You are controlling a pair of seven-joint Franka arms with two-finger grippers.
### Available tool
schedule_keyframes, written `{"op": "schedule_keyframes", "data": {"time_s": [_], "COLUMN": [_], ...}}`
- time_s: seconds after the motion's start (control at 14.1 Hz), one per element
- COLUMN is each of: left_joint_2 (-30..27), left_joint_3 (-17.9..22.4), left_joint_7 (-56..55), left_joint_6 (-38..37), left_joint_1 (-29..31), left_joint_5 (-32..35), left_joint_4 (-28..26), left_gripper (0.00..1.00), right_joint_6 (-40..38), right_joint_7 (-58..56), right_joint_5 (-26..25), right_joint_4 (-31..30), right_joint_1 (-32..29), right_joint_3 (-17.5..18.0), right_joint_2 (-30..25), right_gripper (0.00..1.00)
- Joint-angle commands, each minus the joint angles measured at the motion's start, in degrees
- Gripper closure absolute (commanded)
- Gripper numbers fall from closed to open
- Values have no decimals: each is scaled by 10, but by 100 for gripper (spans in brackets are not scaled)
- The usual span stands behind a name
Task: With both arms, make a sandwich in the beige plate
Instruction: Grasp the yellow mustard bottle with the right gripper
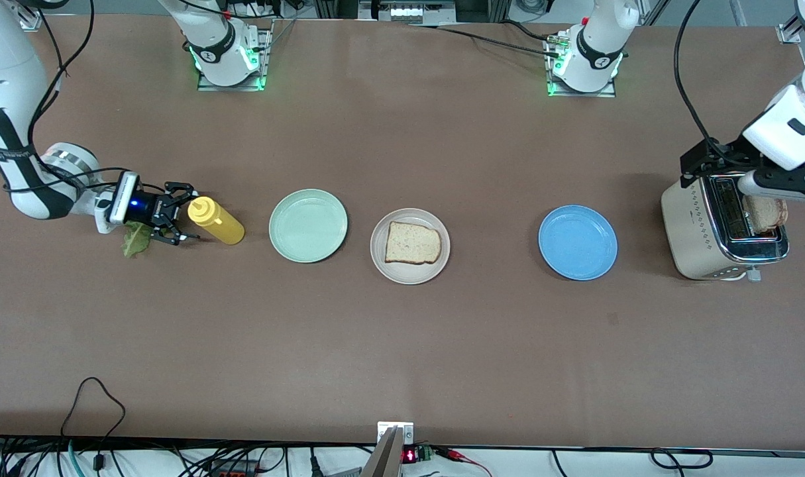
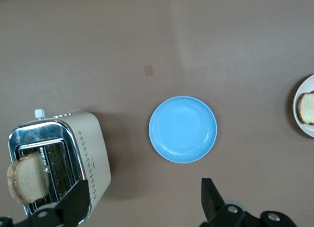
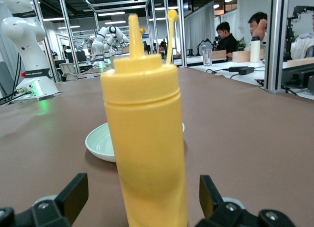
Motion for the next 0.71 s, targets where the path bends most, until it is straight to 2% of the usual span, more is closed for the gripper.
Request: {"op": "schedule_keyframes", "data": {"time_s": [0.0, 0.28, 0.57, 0.64], "left_joint_2": [-2, -2, -2, -2], "left_joint_3": [1, 1, -4, -4], "left_joint_7": [-9, -6, -13, -13], "left_joint_6": [1, -2, -2, -3], "left_joint_1": [-4, -4, -5, -5], "left_joint_5": [-7, -7, -6, -6], "left_joint_4": [-7, -7, -7, -6], "left_gripper": [0, 0, 0, 0], "right_joint_6": [-10, -26, -37, -36], "right_joint_7": [-25, -51, -55, -56], "right_joint_5": [9, 39, 42, 41], "right_joint_4": [15, 16, 17, 18], "right_joint_1": [1, 33, 55, 56], "right_joint_3": [10, 9, 9, 9], "right_joint_2": [12, 25, 34, 34], "right_gripper": [0, 0, 0, 11]}}
